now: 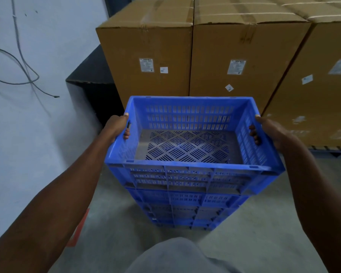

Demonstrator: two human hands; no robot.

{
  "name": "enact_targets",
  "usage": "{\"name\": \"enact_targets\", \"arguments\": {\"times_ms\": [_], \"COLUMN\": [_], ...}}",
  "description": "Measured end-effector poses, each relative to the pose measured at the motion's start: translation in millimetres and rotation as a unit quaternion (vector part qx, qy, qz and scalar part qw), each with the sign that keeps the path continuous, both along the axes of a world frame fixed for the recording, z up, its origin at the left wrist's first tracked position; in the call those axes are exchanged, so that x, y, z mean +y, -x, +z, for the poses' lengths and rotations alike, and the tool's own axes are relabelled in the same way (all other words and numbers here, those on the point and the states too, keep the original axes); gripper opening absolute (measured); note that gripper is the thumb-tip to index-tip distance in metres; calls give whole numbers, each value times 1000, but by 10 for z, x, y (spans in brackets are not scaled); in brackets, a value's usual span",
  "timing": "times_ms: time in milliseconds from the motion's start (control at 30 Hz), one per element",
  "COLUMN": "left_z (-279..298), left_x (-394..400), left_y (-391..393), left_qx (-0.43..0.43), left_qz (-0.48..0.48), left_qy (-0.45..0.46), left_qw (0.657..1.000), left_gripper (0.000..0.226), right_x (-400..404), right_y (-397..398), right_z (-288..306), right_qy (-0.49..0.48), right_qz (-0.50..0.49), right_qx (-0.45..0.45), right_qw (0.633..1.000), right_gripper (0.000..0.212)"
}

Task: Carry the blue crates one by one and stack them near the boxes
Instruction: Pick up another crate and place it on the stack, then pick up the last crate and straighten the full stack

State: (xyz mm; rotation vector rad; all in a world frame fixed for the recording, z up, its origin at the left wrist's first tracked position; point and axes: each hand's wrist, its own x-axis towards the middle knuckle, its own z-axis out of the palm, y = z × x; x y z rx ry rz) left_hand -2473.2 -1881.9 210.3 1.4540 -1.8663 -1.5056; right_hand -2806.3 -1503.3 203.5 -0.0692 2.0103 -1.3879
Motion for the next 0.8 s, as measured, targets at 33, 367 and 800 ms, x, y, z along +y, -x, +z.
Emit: {"name": "enact_targets", "arguments": {"times_ms": [33, 367, 800], "left_z": [13, 439, 487], "left_x": [-8, 686, 2239], "left_y": [4, 337, 960], "left_qx": [-30, -66, 75], "left_qz": [-3, -86, -293], "left_qy": [33, 450, 474], "left_qw": [999, 886, 827], "left_gripper": [49, 51, 68], "right_x": [14, 253, 864], "right_y": [1, -191, -1354], "right_z": [4, 427, 397], "right_qy": [2, -122, -107], "right_qz": [-1, 40, -70], "right_qx": [0, 338, 485], "right_qw": [1000, 932, 865], "right_gripper": [53, 75, 67]}}
